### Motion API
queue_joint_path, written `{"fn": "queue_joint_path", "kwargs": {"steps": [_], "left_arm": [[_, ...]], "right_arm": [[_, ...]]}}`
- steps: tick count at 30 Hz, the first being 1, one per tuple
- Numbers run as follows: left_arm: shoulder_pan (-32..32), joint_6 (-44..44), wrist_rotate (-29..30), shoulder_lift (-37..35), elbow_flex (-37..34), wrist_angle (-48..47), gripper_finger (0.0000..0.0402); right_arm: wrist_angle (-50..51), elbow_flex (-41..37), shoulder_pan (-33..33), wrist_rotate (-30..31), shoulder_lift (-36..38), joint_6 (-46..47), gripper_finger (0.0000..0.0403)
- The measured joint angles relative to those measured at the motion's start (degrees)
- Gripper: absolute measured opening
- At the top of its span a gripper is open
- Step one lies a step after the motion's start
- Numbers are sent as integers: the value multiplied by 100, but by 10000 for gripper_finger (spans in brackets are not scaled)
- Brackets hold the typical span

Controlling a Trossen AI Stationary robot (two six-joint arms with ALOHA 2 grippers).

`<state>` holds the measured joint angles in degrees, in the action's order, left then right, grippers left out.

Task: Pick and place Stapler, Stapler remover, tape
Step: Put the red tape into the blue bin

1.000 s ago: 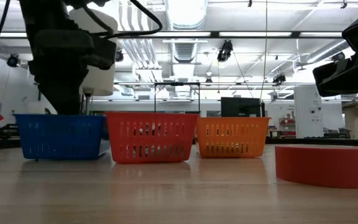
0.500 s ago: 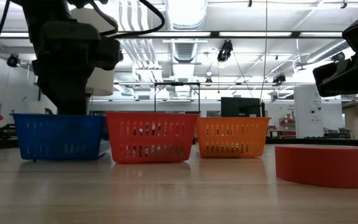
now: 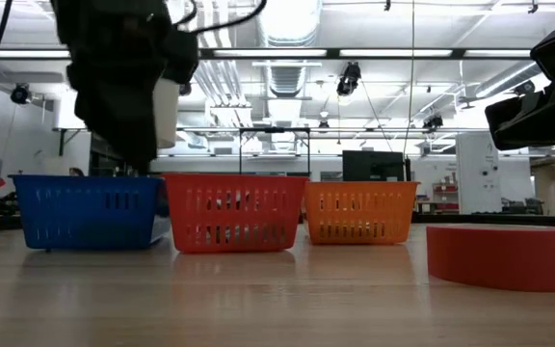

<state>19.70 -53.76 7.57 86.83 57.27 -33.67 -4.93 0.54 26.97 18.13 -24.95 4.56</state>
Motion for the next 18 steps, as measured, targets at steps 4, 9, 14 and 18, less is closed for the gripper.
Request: {"fn": "queue_joint_path", "kwargs": {"steps": [4, 9, 14, 18], "left_arm": [[0, 292, 325, -7, 197, 41, 175], [103, 1068, 906, -14, 115, 1108, 165], [105, 1662, 948, -50, -133, 2274, 152], [116, 1978, 973, -94, -458, 3412, 144]], "right_arm": [[-193, 0, 0, -2, 4, -23, 8], [-725, 0, 0, -10, 2, 43, 8], [-1109, 1, 1, -22, 2, 775, 8], [-1205, 0, 1, -318, -4, 1373, 8]]}}
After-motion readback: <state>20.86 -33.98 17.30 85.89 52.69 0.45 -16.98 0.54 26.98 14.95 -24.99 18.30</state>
